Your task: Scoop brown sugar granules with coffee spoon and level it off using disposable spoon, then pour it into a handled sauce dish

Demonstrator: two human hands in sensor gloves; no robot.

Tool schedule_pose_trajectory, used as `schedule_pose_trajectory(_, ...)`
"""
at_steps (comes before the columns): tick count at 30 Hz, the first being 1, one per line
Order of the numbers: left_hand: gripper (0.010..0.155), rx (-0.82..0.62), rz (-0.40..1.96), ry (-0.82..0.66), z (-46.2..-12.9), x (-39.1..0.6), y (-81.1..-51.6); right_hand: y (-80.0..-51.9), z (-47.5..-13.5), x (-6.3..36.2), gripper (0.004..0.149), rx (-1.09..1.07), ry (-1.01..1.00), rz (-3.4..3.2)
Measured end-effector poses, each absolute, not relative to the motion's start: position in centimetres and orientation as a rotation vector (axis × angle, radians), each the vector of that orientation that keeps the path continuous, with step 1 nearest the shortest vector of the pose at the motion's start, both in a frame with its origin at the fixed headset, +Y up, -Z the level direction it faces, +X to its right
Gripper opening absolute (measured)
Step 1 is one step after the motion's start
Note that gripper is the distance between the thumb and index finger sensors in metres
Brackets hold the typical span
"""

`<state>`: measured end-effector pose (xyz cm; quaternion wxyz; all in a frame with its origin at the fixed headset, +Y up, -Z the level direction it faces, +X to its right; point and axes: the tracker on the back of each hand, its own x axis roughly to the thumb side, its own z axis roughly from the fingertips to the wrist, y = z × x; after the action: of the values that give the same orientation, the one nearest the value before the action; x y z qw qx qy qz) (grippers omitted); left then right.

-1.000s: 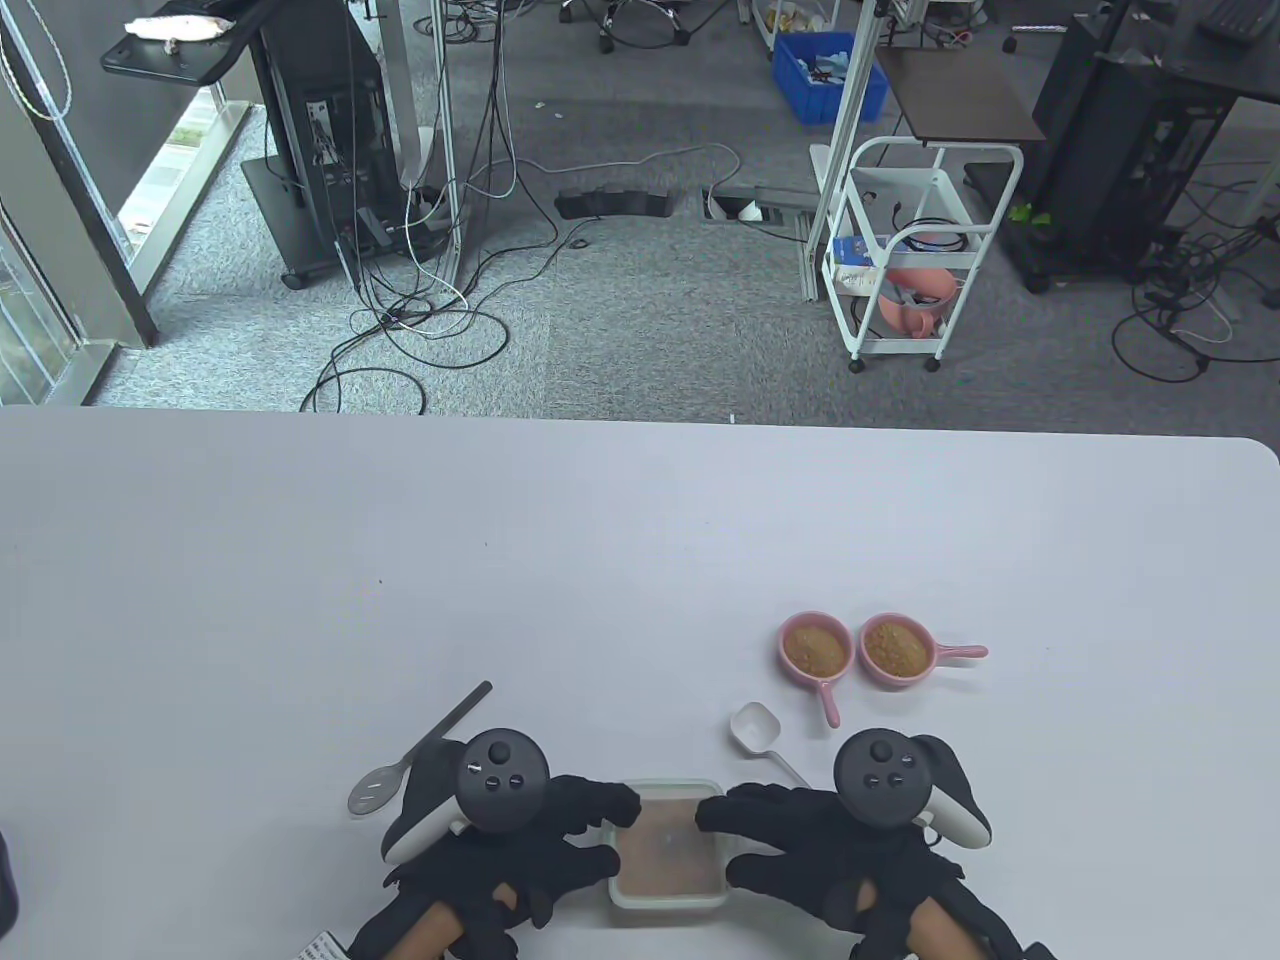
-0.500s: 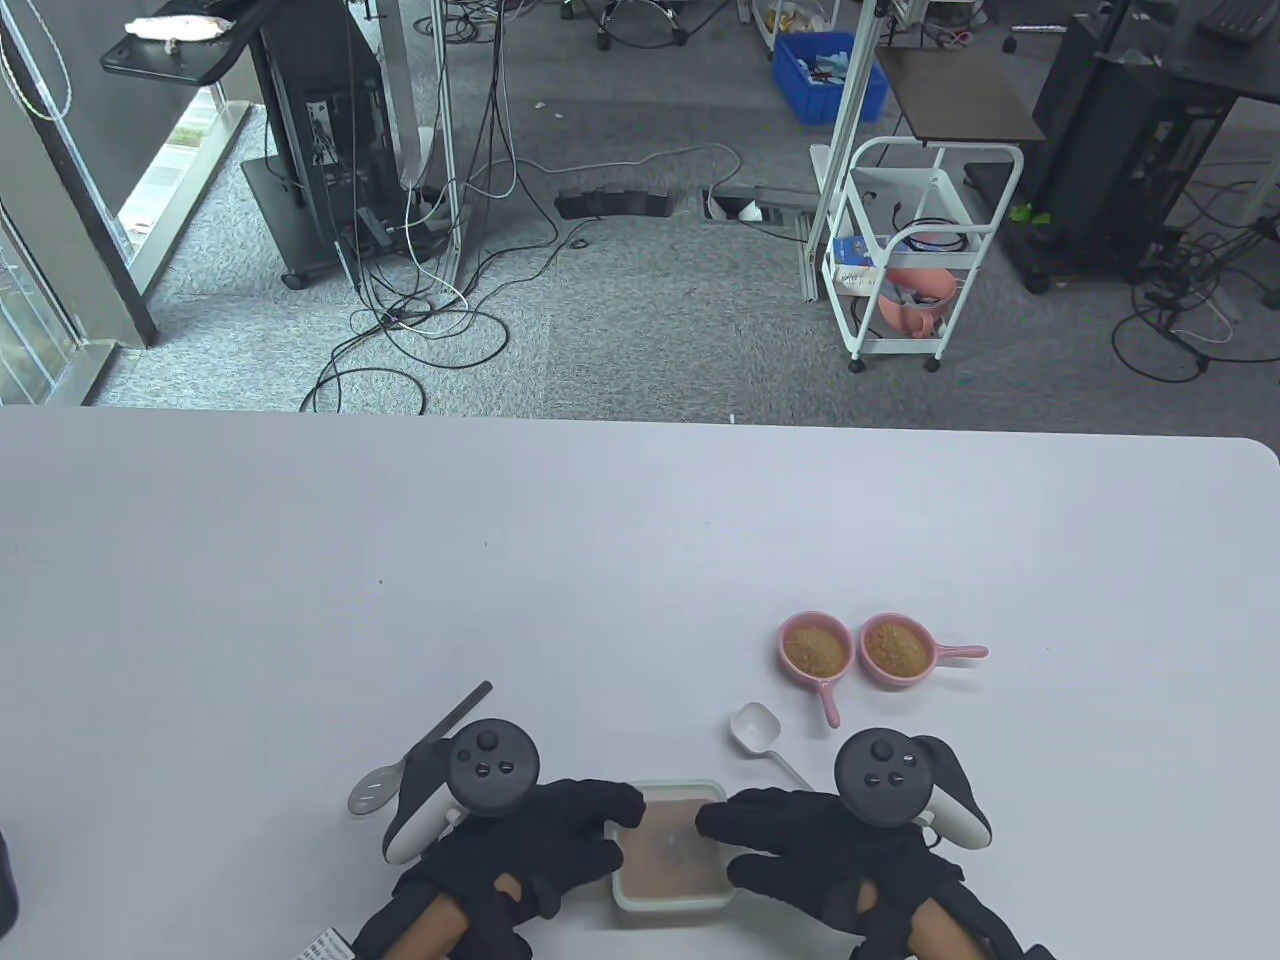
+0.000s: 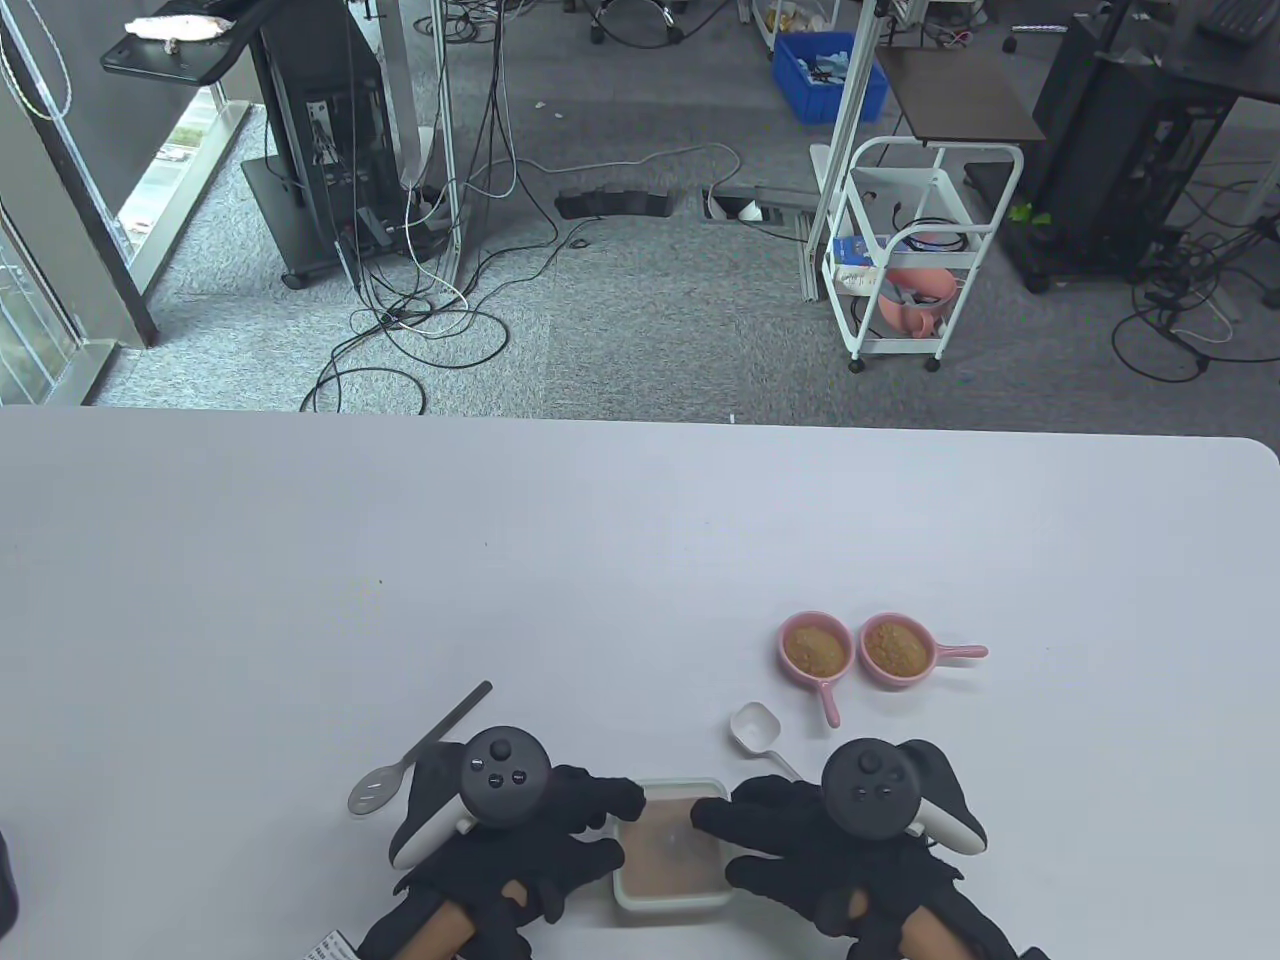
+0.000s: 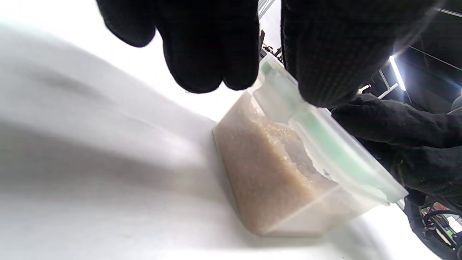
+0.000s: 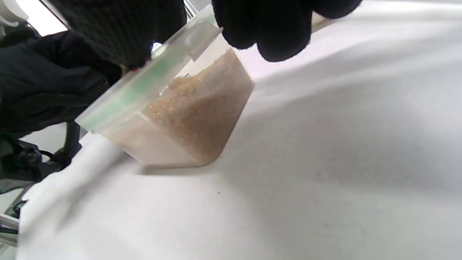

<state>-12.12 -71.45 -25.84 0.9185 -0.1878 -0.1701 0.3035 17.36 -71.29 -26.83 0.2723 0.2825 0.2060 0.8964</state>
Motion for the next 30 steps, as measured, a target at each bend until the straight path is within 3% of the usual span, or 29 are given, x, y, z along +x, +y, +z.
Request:
schedule_pose_trajectory(10,0.058,-0.211,0.396,-0.389,-24.4,-10.7,-69.7,-70.6,-26.3,17.1,0.060,0.752,0.439,2.532)
schedule_pose_trajectory(30,0.055,-0.277,0.516,-0.355,-24.8,-11.2,-70.4,-70.9,-26.2,16.3,0.060,0.761,0.459,2.392)
